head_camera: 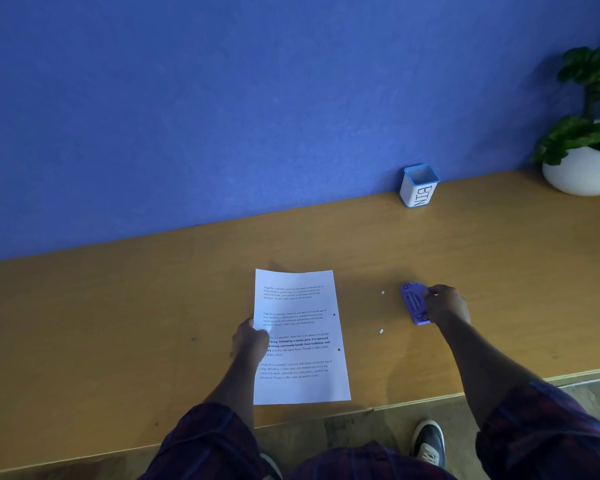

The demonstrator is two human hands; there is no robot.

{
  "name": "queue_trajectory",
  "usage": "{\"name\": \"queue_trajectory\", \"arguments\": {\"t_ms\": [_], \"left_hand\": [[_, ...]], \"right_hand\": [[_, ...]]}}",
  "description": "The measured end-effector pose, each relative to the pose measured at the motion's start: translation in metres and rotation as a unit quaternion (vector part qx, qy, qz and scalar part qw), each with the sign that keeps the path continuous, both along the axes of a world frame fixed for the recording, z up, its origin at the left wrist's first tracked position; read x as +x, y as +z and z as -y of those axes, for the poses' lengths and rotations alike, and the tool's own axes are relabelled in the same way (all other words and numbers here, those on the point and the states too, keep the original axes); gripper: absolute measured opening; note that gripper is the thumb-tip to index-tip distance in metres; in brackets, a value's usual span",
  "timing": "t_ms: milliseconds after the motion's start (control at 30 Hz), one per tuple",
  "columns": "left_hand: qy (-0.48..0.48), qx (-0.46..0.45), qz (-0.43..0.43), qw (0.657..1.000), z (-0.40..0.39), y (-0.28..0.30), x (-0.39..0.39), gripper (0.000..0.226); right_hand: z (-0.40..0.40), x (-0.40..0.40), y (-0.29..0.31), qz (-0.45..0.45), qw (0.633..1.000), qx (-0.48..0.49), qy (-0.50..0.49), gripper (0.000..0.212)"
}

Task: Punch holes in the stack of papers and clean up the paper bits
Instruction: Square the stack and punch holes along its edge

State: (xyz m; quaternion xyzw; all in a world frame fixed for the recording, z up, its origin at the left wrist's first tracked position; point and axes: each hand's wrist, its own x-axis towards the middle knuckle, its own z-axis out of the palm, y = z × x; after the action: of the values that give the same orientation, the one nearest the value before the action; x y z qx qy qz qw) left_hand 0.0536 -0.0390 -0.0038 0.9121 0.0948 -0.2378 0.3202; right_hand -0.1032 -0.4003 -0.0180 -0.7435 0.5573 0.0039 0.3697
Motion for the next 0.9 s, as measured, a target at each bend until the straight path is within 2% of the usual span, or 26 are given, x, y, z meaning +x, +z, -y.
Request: {"name": "queue_trajectory", "arguments": {"t_ms": [533, 900], "left_hand": [[-0.012, 0.007, 0.011, 1.0, -0.004, -0.008, 0.001, 0.037], [-0.001, -0.014, 0.008, 1.0, -0.003, -0.007, 0.001, 0.04]], "right_hand": [[0.037, -0.021, -0.006, 0.021, 0.999, -0.01, -0.042, 0.03], [0.047, -0.023, 0.0, 0.014, 0.999, -0.005, -0.04, 0.031]]}}
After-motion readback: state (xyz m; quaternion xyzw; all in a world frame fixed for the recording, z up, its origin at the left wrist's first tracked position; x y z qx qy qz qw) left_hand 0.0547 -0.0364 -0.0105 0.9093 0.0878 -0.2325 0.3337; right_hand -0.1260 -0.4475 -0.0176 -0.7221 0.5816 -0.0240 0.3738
